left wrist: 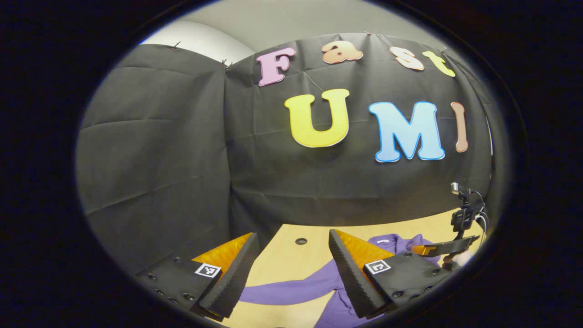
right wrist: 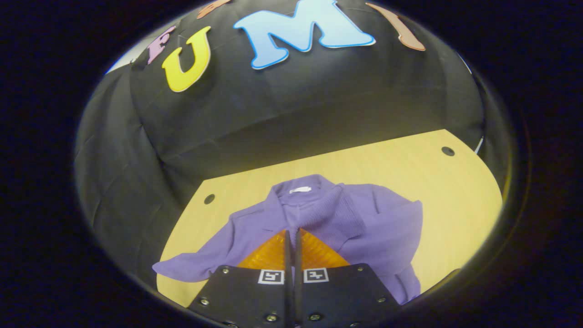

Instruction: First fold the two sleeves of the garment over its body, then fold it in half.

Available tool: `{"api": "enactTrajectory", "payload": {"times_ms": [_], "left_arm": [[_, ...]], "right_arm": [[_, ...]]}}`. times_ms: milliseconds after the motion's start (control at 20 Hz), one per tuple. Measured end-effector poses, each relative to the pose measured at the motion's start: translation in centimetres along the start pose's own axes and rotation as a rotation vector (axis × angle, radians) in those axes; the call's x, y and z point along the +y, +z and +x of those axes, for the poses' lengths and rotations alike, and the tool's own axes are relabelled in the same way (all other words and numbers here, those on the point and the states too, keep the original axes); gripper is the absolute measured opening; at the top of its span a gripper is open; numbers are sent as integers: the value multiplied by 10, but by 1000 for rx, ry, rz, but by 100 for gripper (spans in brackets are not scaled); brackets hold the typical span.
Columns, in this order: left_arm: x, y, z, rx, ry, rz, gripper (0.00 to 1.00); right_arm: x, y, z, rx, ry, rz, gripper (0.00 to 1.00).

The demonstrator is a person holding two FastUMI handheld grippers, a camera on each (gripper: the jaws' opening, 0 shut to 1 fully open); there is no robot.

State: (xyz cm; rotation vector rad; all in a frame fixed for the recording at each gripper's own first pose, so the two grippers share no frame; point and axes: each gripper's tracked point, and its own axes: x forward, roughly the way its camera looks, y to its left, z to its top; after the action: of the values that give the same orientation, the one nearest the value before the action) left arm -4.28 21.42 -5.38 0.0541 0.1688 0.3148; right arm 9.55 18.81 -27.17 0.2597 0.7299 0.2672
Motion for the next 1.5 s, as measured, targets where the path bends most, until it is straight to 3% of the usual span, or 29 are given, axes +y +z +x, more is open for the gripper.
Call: {"api": "enactTrajectory", "payload": {"times_ms": [500, 1000, 1150, 1200, 1250, 1300, 1350, 1500], "left_arm": [[75, -35, -9, 67, 140, -42, 100], [109, -67, -21, 128, 215, -61, 99], [107, -79, -20, 152, 200, -44, 100], [107, -81, -19, 158, 194, -54, 99], [109, -86, -18, 162, 193, -66, 100], [109, -91, -16, 166, 189, -78, 100], [110, -99, -13, 170, 183, -86, 100], [102, -128, 4, 187, 153, -56, 99]], "right_arm": [[93, -50, 41, 130, 142, -133, 1], [104, -96, 57, 226, 149, -239, 2], [108, -94, 53, 221, 160, -233, 40], [108, -90, 50, 213, 154, -239, 42], [106, -87, 48, 207, 149, -241, 53], [106, -86, 48, 202, 148, -240, 43], [106, -83, 46, 196, 148, -236, 53], [102, -69, 31, 166, 145, -227, 53]]}}
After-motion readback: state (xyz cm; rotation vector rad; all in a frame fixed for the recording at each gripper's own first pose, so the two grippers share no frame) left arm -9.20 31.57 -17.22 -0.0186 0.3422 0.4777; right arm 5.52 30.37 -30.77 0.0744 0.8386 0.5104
